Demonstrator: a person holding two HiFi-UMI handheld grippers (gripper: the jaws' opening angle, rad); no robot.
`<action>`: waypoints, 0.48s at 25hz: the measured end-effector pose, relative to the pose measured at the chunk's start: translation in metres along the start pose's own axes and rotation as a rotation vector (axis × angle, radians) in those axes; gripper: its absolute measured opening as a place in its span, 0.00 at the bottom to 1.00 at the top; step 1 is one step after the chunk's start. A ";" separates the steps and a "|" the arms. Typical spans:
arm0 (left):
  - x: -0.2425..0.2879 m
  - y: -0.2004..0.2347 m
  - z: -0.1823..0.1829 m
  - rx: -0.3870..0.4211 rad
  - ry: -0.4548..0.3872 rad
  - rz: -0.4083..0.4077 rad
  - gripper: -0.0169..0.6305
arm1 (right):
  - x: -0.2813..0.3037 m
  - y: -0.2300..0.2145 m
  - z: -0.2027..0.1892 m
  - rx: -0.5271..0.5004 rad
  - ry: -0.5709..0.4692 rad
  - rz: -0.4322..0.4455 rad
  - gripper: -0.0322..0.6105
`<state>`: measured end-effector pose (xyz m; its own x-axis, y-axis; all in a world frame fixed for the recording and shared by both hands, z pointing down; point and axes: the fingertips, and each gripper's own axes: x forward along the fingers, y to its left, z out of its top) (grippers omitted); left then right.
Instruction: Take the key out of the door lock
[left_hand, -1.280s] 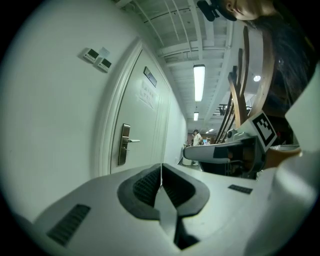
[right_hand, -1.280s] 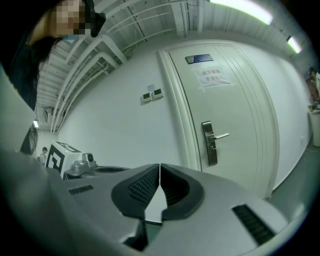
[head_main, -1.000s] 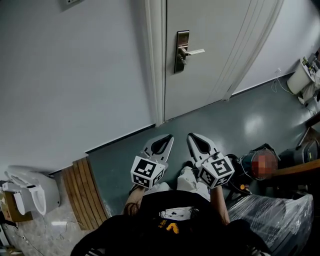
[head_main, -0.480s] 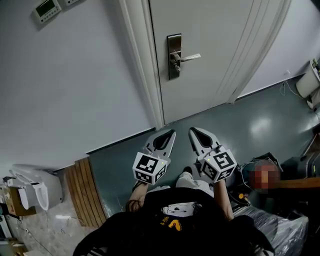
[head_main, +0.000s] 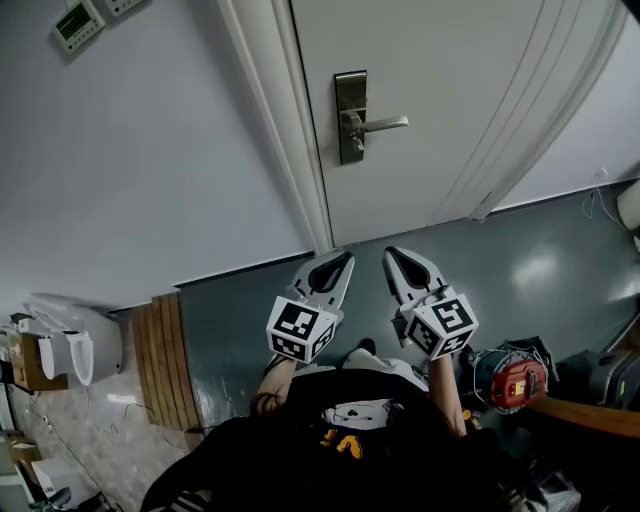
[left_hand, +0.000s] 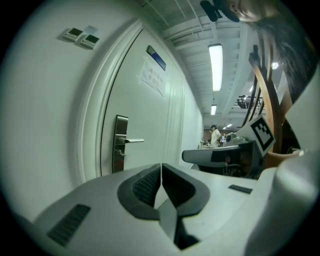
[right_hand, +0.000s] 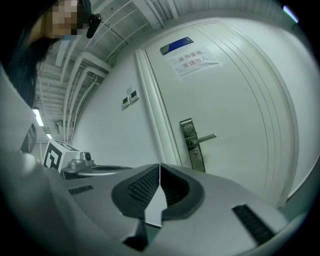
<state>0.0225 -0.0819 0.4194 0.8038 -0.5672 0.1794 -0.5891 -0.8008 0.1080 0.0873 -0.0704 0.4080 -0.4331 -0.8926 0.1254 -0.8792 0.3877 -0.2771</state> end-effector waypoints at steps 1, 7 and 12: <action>0.005 -0.001 0.001 -0.001 0.001 0.009 0.05 | 0.000 -0.005 0.001 0.001 0.003 0.008 0.06; 0.028 -0.009 0.001 0.003 0.017 0.054 0.05 | -0.003 -0.029 0.004 0.013 0.007 0.058 0.06; 0.029 -0.015 -0.006 0.005 0.040 0.086 0.05 | -0.001 -0.038 -0.002 0.008 0.032 0.083 0.06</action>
<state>0.0541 -0.0852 0.4286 0.7460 -0.6261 0.2270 -0.6557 -0.7502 0.0856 0.1209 -0.0843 0.4200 -0.5108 -0.8495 0.1318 -0.8384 0.4583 -0.2952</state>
